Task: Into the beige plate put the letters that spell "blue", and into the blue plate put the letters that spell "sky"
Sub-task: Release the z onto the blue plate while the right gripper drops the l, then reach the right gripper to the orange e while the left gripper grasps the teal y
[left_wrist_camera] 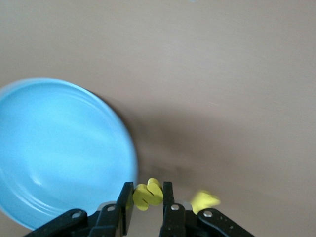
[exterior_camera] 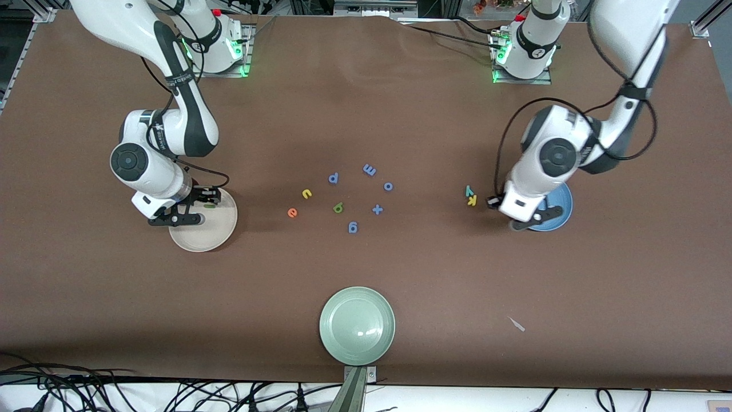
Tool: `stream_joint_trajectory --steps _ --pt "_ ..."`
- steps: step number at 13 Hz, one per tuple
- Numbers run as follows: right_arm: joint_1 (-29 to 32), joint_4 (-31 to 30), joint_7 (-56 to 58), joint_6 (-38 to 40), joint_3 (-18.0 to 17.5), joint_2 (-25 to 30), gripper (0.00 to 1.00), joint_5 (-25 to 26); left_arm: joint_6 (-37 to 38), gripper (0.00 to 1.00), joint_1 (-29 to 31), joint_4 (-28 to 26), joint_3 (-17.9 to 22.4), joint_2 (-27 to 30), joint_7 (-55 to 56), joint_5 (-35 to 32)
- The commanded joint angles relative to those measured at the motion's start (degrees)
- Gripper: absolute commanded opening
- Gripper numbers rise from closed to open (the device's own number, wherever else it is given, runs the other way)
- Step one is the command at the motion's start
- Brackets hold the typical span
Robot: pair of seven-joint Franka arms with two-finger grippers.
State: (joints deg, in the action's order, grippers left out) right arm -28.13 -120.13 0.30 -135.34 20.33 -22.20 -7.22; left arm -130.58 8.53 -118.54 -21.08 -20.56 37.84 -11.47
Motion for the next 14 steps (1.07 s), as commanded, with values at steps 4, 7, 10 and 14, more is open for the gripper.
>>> stream_joint_trajectory --steps 4,7,10,14 --pt "-0.7 3.0 -13.5 3.2 -6.2 2.2 0.74 -1.0 -3.8 0.14 9.6 -7.9 -0.8 2.9 -13.6 -1.4" --pt "-0.8 6.6 -25.9 2.0 -12.8 -0.9 0.74 -1.0 -8.0 0.47 11.0 -10.6 -0.8 2.5 -15.8 -1.4" --pt "-1.8 8.4 -34.3 -2.6 -16.2 -4.9 0.74 -1.0 -7.5 0.67 10.8 -9.9 -4.0 2.8 -10.4 -1.2" --pt "-4.7 8.5 -38.0 -9.3 -16.3 -9.3 0.74 -1.0 -8.2 0.69 10.3 -9.8 -8.1 2.6 -1.5 -1.2"
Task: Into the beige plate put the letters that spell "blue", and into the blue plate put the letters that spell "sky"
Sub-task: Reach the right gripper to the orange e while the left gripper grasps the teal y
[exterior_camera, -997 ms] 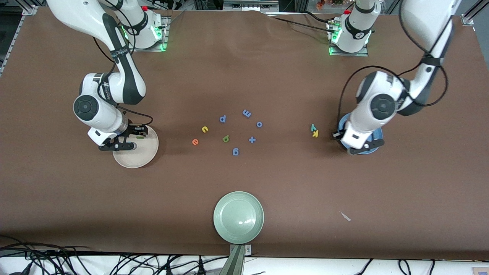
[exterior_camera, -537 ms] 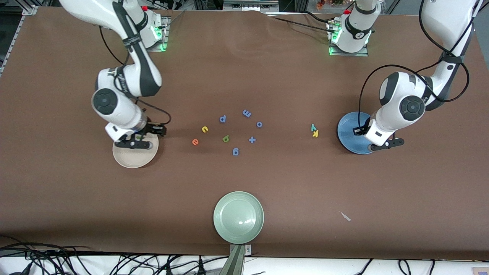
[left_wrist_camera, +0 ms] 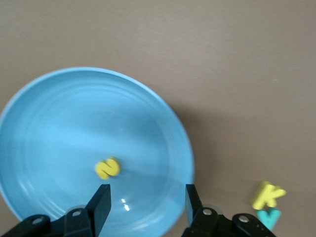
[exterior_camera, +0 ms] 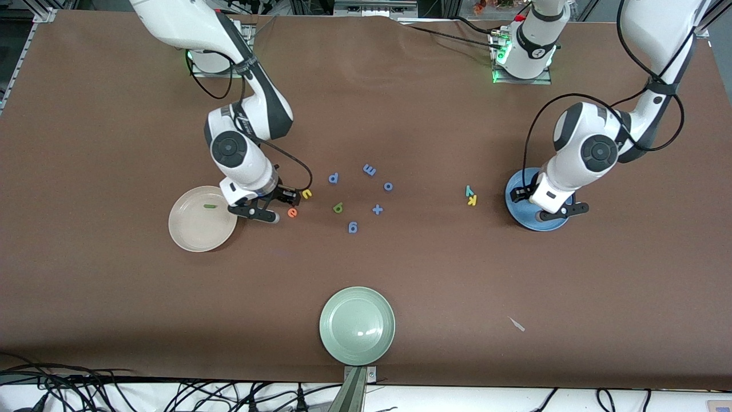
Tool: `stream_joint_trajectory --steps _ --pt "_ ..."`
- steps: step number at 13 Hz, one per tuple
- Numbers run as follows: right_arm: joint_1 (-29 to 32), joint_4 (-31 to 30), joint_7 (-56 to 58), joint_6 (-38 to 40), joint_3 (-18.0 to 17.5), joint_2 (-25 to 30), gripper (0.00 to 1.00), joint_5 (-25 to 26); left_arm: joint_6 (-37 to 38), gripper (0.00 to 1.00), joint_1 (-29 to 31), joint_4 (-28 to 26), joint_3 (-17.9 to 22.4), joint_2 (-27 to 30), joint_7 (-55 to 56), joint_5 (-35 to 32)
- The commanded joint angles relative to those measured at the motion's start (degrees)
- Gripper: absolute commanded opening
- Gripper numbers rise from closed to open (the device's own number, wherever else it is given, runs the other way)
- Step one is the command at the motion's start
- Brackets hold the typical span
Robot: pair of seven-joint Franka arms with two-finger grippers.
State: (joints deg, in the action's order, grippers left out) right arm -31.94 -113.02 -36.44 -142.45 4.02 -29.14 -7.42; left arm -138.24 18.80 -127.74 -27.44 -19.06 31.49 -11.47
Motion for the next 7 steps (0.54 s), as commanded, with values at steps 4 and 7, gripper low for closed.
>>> stream_joint_trajectory --steps 4,7 --pt "-1.0 4.1 -0.9 -3.5 0.0 -4.5 0.74 -0.7 -2.2 0.68 -0.2 -0.6 -7.7 -0.6 16.5 -1.2" --pt "-2.0 4.1 -1.3 -5.2 0.1 -6.6 0.71 -0.5 -3.9 0.67 -1.9 -0.4 -8.1 -3.2 18.7 -1.5"
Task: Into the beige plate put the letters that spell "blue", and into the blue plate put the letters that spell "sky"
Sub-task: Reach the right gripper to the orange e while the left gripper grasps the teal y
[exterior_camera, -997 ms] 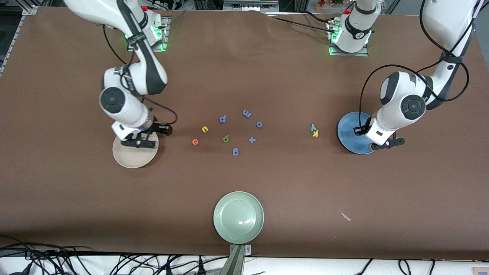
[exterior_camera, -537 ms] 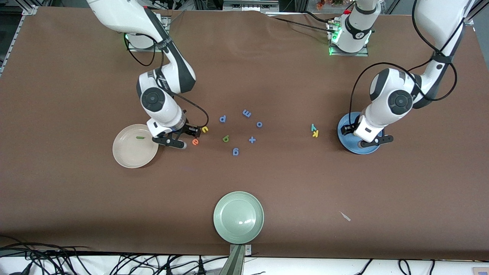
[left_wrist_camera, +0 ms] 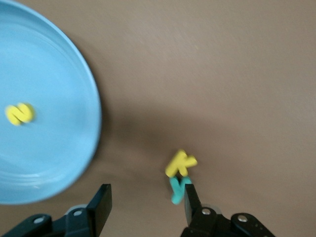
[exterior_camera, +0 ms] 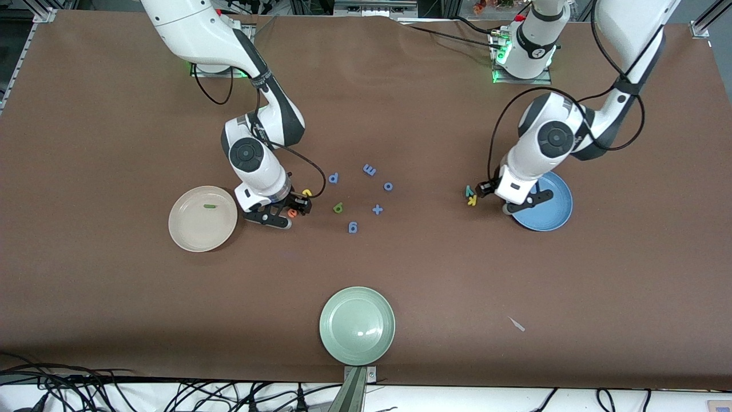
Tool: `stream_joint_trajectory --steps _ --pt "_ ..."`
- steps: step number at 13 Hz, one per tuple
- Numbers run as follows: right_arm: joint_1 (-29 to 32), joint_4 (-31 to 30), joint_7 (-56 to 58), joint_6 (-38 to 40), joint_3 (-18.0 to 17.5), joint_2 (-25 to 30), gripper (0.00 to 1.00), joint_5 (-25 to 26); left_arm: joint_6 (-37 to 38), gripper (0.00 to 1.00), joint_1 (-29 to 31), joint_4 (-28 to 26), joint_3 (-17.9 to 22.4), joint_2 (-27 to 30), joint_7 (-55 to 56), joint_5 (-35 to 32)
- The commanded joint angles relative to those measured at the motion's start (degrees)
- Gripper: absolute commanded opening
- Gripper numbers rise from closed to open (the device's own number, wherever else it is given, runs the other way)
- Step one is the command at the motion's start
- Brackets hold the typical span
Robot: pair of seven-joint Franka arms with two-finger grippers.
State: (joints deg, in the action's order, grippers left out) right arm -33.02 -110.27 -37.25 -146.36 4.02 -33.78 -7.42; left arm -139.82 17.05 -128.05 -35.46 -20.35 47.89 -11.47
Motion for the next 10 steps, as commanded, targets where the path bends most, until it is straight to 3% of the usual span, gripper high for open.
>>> stream_joint_trajectory --steps 1,3,10 --pt "-0.9 1.4 -0.5 -1.4 0.1 -2.2 0.69 -0.4 -4.8 0.67 -0.8 0.1 0.0 -3.4 4.2 -1.9" --pt "-0.8 1.3 -0.3 -1.3 0.3 -2.2 0.65 0.2 -5.5 0.67 -3.8 1.7 0.5 -5.7 7.9 -2.8" --pt "-0.5 1.3 1.0 -0.9 1.4 -1.8 0.40 2.7 -5.3 0.64 -3.9 1.6 0.7 -8.9 17.0 -14.5"
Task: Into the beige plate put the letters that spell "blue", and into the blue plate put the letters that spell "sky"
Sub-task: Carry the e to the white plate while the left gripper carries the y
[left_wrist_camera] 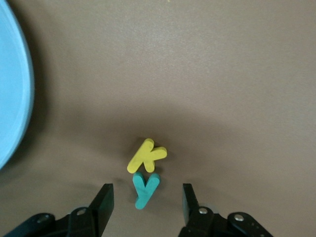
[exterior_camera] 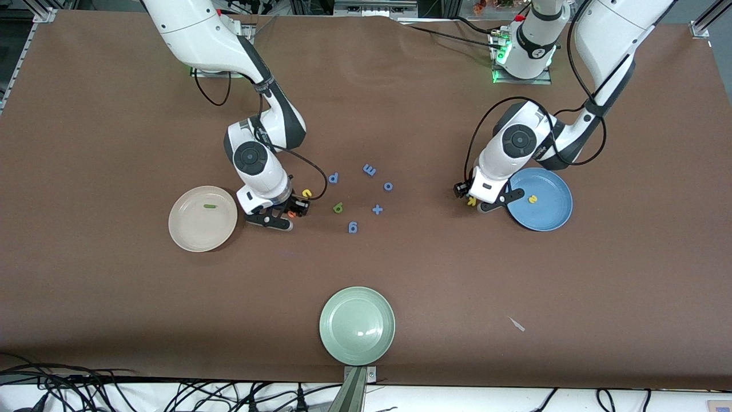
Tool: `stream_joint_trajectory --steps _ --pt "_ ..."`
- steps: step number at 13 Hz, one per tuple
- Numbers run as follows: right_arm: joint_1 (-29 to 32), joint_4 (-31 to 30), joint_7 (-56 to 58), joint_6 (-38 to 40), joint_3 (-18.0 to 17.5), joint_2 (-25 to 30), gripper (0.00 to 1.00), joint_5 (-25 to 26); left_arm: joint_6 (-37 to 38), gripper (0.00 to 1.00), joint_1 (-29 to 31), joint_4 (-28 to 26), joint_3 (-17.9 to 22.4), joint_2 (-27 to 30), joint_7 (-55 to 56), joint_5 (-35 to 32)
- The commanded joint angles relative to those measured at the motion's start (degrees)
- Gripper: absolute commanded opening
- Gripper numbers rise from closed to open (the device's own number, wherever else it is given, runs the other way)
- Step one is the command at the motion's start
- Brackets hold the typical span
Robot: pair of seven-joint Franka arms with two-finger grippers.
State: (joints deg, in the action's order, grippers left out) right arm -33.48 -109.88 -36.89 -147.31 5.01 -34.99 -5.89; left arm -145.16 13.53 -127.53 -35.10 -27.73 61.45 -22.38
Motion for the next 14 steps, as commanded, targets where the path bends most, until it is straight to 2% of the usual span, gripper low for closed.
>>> stream_joint_trajectory --steps 1,2,3,4,5,6,8,9,11,12,14 --pt "0.0 0.8 0.7 0.1 0.4 -0.6 0.28 1.1 0.1 0.63 -0.3 1.1 0.2 -1.6 4.5 -4.7" --pt "0.0 0.8 0.8 0.1 0.4 -0.6 0.12 1.1 0.1 0.61 -0.3 1.0 0.2 -1.6 5.0 -5.0" --pt "0.0 0.8 1.0 0.2 0.4 -0.4 0.02 1.1 0.1 0.61 -0.4 1.0 0.2 -1.7 5.0 -5.0" --pt "0.1 1.0 1.4 1.6 0.6 0.2 0.02 1.1 0.1 0.61 -0.4 0.9 0.2 -2.2 5.0 -5.0" --pt "0.1 1.5 3.3 4.1 2.1 1.2 0.02 1.1 0.1 0.53 -0.4 0.9 0.2 -2.2 5.1 -5.0" --pt "0.2 3.2 6.5 8.4 3.8 2.4 0.02 1.1 0.1 0.40 -0.4 0.9 0.2 -2.2 5.0 -5.0" --pt "0.1 6.5 15.9 17.5 8.6 3.9 0.02 1.1 0.3 0.33 -0.4 0.9 0.3 -2.2 5.0 -5.0" --pt "0.2 6.8 20.6 19.8 11.0 4.7 0.02 1.1 0.3 0.24 -0.4 0.9 0.2 -2.2 5.0 -5.0" --pt "0.2 6.0 29.5 20.8 15.4 5.4 0.04 0.8 0.3 0.20 -0.4 0.9 0.3 -2.2 5.0 -5.0" --pt "0.3 4.9 32.0 20.8 16.9 5.5 0.05 0.1 0.4 0.13 -0.4 0.9 0.3 -2.2 5.0 -5.1" --pt "0.5 2.1 32.8 19.5 17.4 6.2 0.08 -0.3 0.8 0.04 0.2 1.1 0.2 -1.7 4.7 -5.0"
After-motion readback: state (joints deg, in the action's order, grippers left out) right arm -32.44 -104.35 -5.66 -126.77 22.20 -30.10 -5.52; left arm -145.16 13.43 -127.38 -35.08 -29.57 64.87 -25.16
